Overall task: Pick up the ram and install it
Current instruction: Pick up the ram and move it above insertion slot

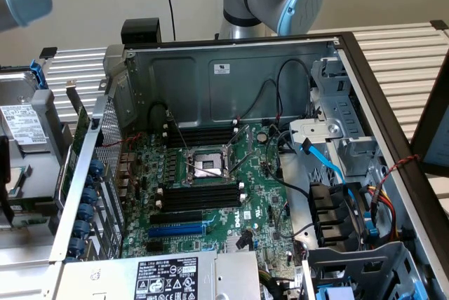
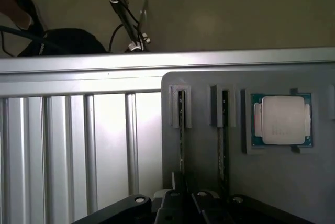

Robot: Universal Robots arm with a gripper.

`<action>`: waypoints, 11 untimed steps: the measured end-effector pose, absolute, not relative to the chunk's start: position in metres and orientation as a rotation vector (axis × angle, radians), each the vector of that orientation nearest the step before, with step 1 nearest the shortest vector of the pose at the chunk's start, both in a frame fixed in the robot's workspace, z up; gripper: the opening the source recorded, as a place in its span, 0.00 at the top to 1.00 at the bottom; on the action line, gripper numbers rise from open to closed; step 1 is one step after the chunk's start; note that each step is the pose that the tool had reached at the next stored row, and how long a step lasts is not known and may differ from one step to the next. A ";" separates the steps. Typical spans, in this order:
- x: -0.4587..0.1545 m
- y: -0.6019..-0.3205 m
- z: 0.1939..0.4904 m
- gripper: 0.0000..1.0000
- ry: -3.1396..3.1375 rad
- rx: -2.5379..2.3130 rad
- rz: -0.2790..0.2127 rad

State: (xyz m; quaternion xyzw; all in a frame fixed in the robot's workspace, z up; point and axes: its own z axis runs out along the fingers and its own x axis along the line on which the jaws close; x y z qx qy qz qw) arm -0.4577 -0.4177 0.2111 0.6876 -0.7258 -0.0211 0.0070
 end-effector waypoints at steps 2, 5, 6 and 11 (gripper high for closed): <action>-0.458 -0.418 0.213 0.88 -2.270 2.150 -0.065; -0.458 -0.418 0.216 0.88 -2.269 2.150 -0.064; -0.458 -0.418 0.217 0.88 -2.269 2.150 -0.064; -0.458 -0.418 0.226 0.88 -2.267 2.147 -0.059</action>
